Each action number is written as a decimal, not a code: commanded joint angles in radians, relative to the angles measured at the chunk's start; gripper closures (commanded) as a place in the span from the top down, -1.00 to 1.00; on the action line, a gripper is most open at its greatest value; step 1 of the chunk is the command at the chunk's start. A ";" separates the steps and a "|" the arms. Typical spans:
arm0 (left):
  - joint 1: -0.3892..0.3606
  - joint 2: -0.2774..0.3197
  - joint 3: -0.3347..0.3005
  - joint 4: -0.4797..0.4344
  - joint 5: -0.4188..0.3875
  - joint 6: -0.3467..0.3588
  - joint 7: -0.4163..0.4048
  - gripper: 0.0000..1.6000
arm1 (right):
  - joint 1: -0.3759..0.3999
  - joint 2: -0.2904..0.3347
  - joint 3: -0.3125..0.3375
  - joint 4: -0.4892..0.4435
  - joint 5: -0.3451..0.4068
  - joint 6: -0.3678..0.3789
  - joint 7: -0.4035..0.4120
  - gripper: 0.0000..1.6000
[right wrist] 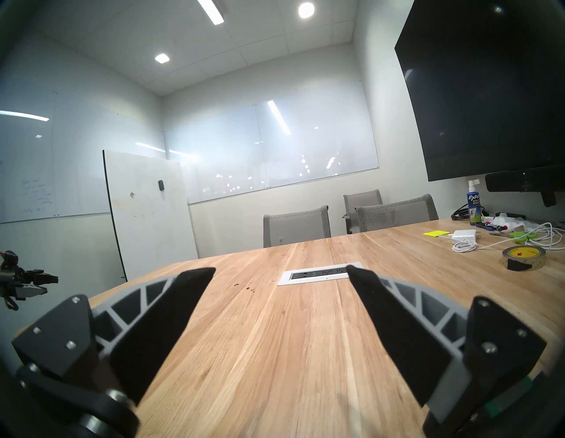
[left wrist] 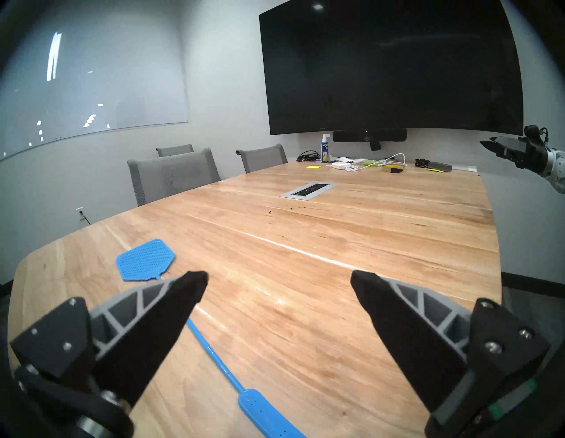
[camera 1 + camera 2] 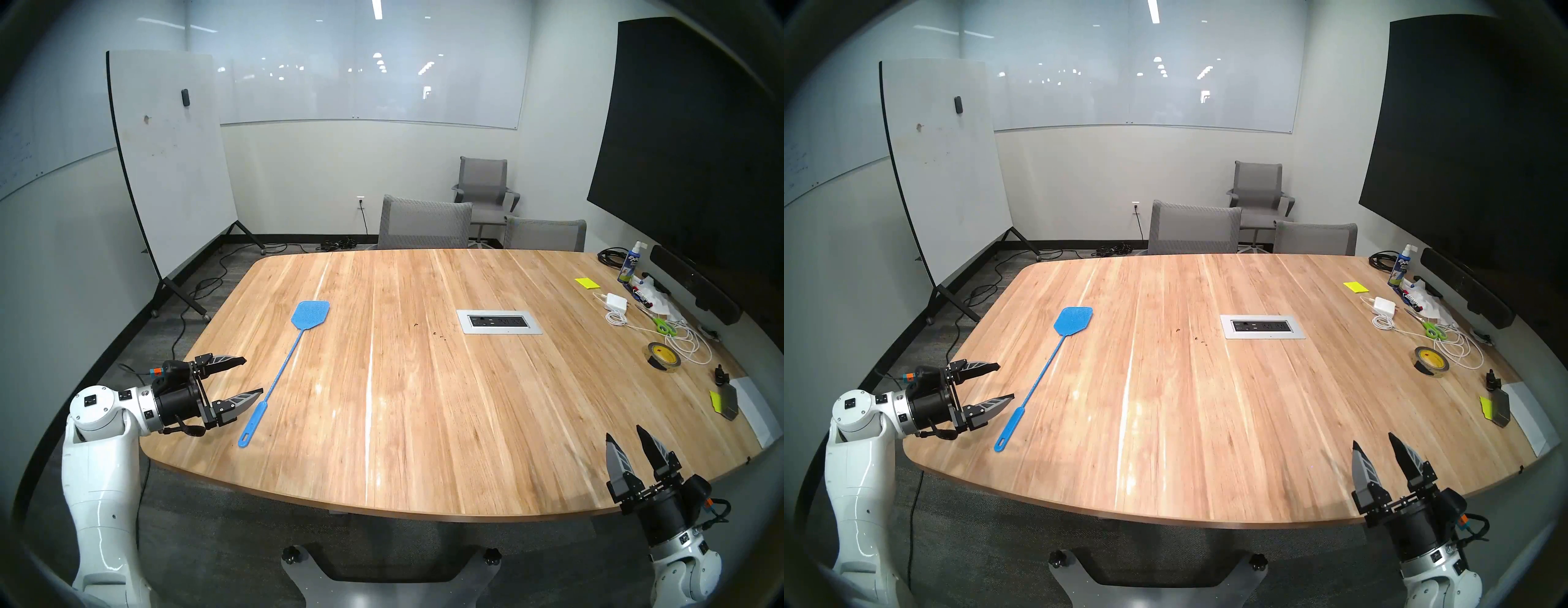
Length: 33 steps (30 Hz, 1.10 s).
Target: Swat a bug on table
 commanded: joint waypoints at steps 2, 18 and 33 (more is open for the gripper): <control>-0.032 -0.019 -0.010 -0.004 -0.037 -0.025 -0.002 1.00 | 0.000 -0.002 -0.001 -0.021 0.000 0.000 0.000 1.00; 0.051 -0.042 -0.019 -0.103 -0.037 -0.184 -0.072 1.00 | 0.002 -0.005 0.001 -0.021 -0.002 0.002 0.001 1.00; 0.050 -0.048 -0.026 -0.104 -0.033 -0.189 -0.073 1.00 | 0.004 -0.007 0.002 -0.021 -0.004 0.004 0.003 1.00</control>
